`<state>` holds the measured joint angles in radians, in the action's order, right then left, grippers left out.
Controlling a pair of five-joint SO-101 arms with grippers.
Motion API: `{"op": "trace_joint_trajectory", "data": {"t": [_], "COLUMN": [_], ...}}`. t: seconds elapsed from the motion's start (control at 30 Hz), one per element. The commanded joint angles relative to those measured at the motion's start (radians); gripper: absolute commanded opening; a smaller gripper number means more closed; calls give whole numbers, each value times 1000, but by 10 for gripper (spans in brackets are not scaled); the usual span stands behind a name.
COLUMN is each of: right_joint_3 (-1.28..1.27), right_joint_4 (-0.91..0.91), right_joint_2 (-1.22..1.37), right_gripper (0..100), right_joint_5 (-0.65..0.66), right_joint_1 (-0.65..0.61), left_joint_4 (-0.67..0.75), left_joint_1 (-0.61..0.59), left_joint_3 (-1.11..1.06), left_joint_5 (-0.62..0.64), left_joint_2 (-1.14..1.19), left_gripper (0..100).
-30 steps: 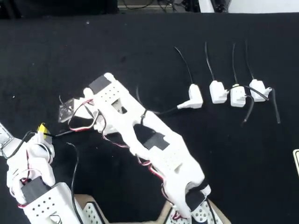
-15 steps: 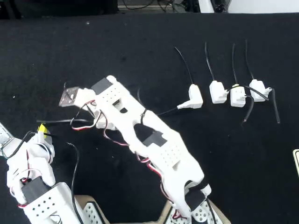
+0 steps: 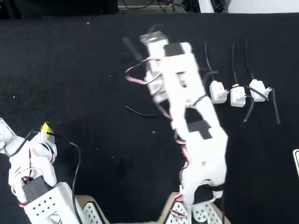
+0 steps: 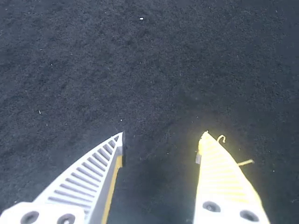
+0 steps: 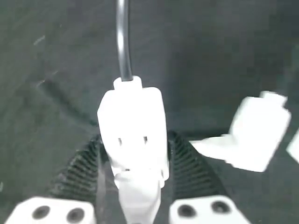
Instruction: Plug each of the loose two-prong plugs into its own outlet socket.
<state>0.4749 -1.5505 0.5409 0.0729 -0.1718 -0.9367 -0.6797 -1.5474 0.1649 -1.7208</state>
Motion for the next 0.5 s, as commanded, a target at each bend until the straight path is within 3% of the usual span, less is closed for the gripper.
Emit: {"op": "trace_joint_trajectory", "data": {"t": [0.0,0.23,0.47], "right_joint_3": [12,119,321], "right_joint_4": [66,61,-61], "right_joint_2": [-2,137,320], "right_gripper": [11,11,11], "right_joint_5": [-41,-295,-333], "right_joint_1": [60,77,83], "left_joint_4": [18,17,12], "left_joint_1": [13,8,4], "left_joint_3": [39,42,45], "left_joint_5": [12,12,12], "left_joint_2": [-9,-9,-9], "left_gripper": [256,256,256]}}
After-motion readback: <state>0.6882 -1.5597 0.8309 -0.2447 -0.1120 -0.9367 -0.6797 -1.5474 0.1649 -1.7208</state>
